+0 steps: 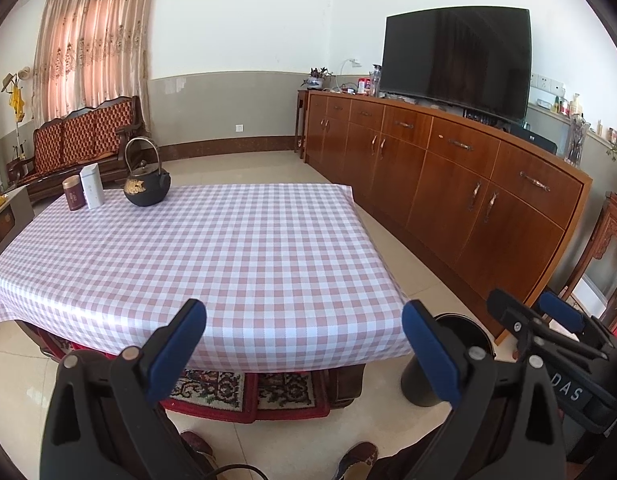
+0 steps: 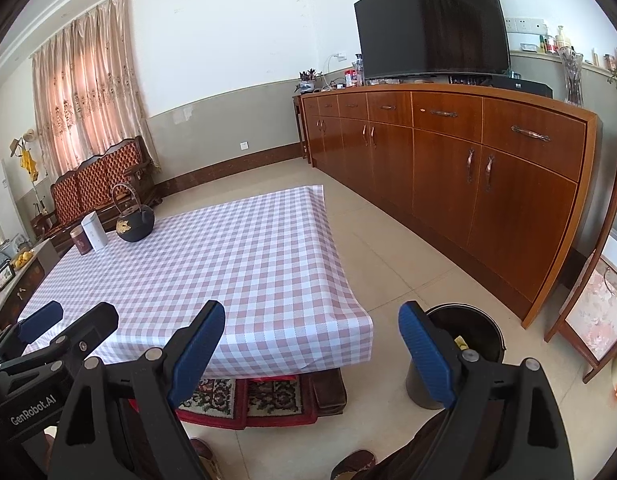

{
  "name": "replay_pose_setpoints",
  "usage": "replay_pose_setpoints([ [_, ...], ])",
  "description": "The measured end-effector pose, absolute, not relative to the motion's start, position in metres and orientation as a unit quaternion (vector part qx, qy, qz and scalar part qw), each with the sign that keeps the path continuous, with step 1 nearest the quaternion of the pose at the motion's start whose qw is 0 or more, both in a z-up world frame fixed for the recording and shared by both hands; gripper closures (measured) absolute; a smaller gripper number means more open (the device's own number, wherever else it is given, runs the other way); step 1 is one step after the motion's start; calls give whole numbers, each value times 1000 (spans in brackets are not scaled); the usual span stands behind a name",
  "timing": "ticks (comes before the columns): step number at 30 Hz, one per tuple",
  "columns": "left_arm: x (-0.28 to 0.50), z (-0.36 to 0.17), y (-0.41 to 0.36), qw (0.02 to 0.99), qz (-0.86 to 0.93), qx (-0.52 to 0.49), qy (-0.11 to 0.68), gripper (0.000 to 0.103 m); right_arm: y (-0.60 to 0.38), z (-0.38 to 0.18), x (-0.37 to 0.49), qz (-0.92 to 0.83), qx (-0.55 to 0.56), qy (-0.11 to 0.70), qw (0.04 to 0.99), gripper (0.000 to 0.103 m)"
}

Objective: Collect trash

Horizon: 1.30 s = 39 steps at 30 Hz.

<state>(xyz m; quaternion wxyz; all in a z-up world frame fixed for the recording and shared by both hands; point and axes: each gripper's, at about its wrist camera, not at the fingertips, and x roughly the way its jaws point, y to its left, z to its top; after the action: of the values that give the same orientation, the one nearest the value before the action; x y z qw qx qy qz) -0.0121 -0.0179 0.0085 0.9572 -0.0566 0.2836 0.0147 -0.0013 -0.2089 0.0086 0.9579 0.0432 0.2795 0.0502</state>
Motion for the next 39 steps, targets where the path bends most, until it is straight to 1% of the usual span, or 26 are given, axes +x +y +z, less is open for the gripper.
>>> replay_pose_setpoints([
  [39,-6,-2,-20,953,25,-44,299,3,-215,6,-2,42,52,280,958,13],
])
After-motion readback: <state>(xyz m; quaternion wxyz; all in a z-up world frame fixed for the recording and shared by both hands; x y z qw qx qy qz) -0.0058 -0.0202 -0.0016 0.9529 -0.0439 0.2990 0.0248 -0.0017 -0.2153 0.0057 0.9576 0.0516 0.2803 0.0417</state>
